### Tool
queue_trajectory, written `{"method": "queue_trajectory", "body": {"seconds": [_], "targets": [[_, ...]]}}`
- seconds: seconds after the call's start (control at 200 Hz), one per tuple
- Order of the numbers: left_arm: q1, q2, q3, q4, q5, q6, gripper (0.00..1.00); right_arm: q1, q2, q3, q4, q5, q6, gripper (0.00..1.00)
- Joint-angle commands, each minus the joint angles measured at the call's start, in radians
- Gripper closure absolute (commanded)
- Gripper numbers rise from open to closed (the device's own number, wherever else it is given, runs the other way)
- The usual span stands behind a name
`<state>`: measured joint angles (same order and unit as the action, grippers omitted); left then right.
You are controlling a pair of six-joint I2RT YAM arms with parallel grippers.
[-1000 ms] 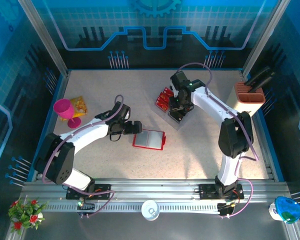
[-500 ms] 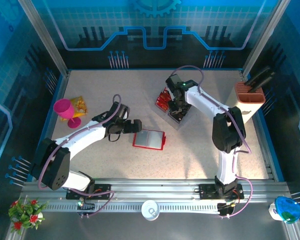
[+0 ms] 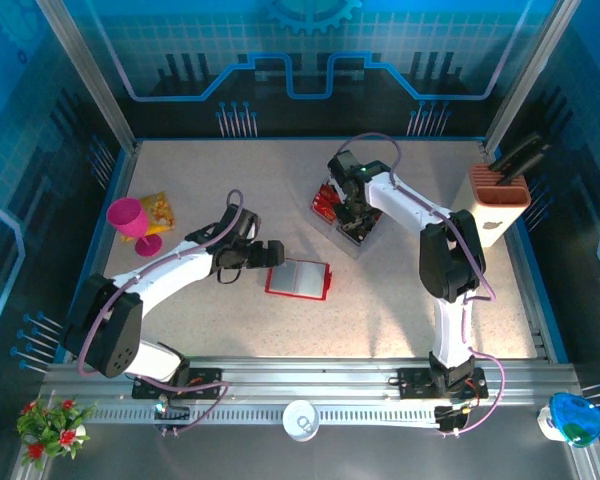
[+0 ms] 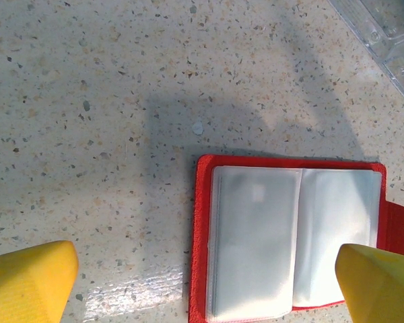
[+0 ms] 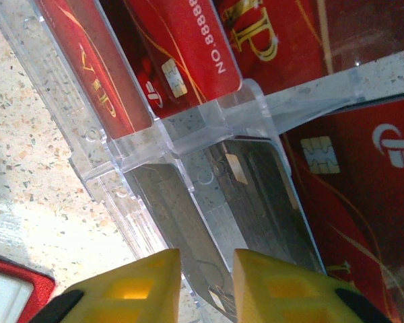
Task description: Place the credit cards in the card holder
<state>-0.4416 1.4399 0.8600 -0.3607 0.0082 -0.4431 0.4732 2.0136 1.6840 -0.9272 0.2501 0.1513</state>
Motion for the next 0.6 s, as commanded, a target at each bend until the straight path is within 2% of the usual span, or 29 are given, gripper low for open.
{"method": "queue_trajectory", "body": {"seconds": [0.0, 0.16, 0.42, 0.505, 0.595], "targets": [[-0.006, 0.008, 0.001, -0.018, 0.019, -0.003, 0.01, 0.016, 0.008, 0.011, -0.019, -0.020, -0.015, 0.76], [-0.006, 0.006, 0.001, -0.021, 0.018, -0.002, 0.01, 0.021, -0.016, -0.008, -0.006, -0.034, -0.015, 0.83], [-0.006, 0.005, -0.004, -0.020, 0.016, 0.004, 0.01, 0.040, -0.067, -0.017, 0.002, -0.046, -0.019, 0.85], [-0.006, 0.005, -0.006, -0.021, 0.016, 0.006, 0.01, 0.044, -0.077, -0.003, -0.005, -0.024, -0.022, 0.82], [-0.005, 0.005, -0.006, -0.020, 0.017, 0.007, 0.01, 0.048, -0.077, 0.012, -0.017, 0.026, -0.037, 0.69]]}}
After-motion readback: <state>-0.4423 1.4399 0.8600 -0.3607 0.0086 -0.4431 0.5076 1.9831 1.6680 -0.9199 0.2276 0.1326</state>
